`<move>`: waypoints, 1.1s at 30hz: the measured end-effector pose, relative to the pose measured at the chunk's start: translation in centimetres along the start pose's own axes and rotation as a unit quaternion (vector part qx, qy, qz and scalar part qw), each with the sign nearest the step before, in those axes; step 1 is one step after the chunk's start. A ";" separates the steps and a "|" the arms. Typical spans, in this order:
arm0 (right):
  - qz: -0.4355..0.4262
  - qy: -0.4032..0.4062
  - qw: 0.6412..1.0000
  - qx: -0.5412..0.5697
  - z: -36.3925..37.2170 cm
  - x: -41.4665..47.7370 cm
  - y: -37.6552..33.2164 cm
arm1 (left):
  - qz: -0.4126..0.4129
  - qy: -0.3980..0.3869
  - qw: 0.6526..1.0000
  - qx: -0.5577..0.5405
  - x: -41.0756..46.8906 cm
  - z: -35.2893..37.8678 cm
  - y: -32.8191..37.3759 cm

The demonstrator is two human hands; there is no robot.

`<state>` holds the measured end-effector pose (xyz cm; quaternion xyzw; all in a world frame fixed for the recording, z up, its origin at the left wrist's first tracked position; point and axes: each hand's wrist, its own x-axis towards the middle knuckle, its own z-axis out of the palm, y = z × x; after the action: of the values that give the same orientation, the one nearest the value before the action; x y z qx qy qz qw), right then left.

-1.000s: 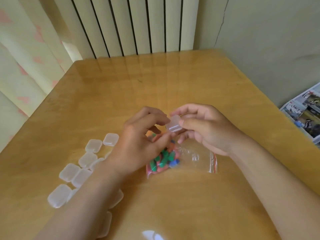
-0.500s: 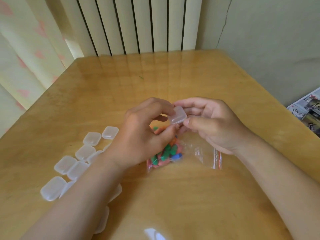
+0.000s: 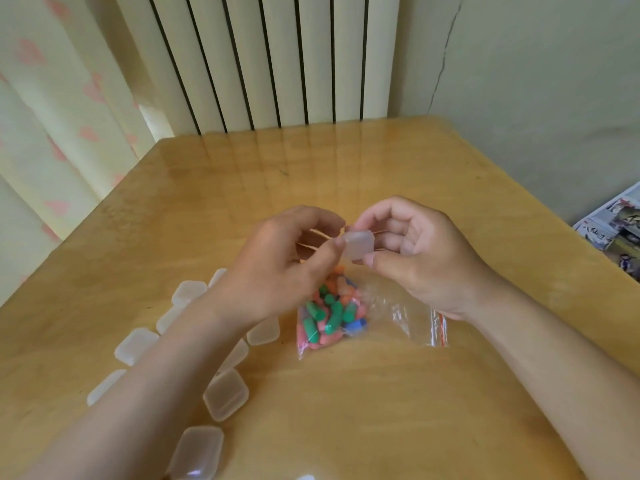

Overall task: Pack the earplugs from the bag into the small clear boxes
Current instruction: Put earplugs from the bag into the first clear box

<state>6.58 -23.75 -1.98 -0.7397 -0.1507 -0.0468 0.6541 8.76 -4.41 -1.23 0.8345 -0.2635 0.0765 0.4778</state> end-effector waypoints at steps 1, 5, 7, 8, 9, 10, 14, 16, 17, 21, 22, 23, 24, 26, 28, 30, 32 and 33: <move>-0.010 0.001 1.000 -0.005 0.0 0.0 0.0 | -0.007 -0.007 1.000 -0.018 -0.2 0.1 -0.2; -0.022 -0.022 0.999 0.023 0.2 -0.1 -0.1 | -0.020 -0.024 0.993 -0.110 -1.2 0.1 -0.6; -0.020 -0.034 0.998 0.042 0.3 -0.3 -0.1 | -0.011 -0.024 0.991 -0.135 -1.5 0.3 -0.7; -0.022 -0.034 0.998 0.043 0.4 -0.4 -0.1 | -0.005 -0.024 0.990 -0.140 -1.6 0.4 -0.7; -0.023 -0.029 0.998 0.041 0.4 -0.5 -0.1 | -0.001 -0.022 0.990 -0.142 -1.6 0.4 -0.7; -0.023 -0.024 0.999 0.039 0.5 -0.5 -0.1 | 0.001 -0.017 0.990 -0.143 -1.6 0.5 -0.7; -0.006 0.006 1.000 0.025 1.1 -0.6 0.0 | 0.002 0.003 0.990 -0.138 -1.7 0.8 -0.7; 0.004 0.014 1.000 0.024 1.4 -0.6 -0.2 | 0.004 0.010 0.992 -0.127 -1.7 0.9 -0.8; 0.012 0.014 0.999 0.030 1.5 -0.7 -0.2 | 0.007 0.013 0.993 -0.115 -1.7 1.0 -0.8; 0.041 -0.001 0.995 0.092 1.8 -0.7 -0.2 | 0.019 0.014 0.997 -0.068 -1.7 1.1 -0.5; 0.043 -0.006 0.993 0.106 1.8 -0.8 -0.2 | 0.017 0.023 0.998 -0.063 -1.7 1.1 -0.6; 0.045 -0.012 0.992 0.115 1.8 -0.8 -0.1 | 0.015 0.042 0.997 -0.059 -1.6 1.1 -0.6; 0.049 -0.022 0.992 0.118 1.8 -0.8 -0.1 | 0.010 0.065 0.996 -0.058 -1.5 1.0 -0.7; 0.056 -0.052 0.990 0.117 1.8 -0.9 0.0 | -0.008 0.095 0.992 -0.084 -1.3 0.8 -0.7; 0.051 -0.077 0.991 0.096 1.7 -1.0 -0.2 | -0.026 0.103 0.987 -0.119 -1.2 0.6 -0.7; 0.036 -0.083 0.994 0.055 1.4 -1.1 -0.5 | -0.035 0.109 0.986 -0.120 -1.2 0.5 -0.8; 0.013 -0.050 0.999 0.003 0.5 -1.0 -1.4 | -0.045 0.109 0.987 -0.105 -1.0 0.6 -1.0; 0.000 -0.021 0.999 -0.030 -0.3 -0.9 -1.8 | -0.050 0.105 0.989 -0.090 -1.0 0.6 -1.1</move>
<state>5.21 -24.04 -0.44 -0.7595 -0.1628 -0.0361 0.6288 8.43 -4.12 -2.78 0.7880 -0.1754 0.1153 0.5788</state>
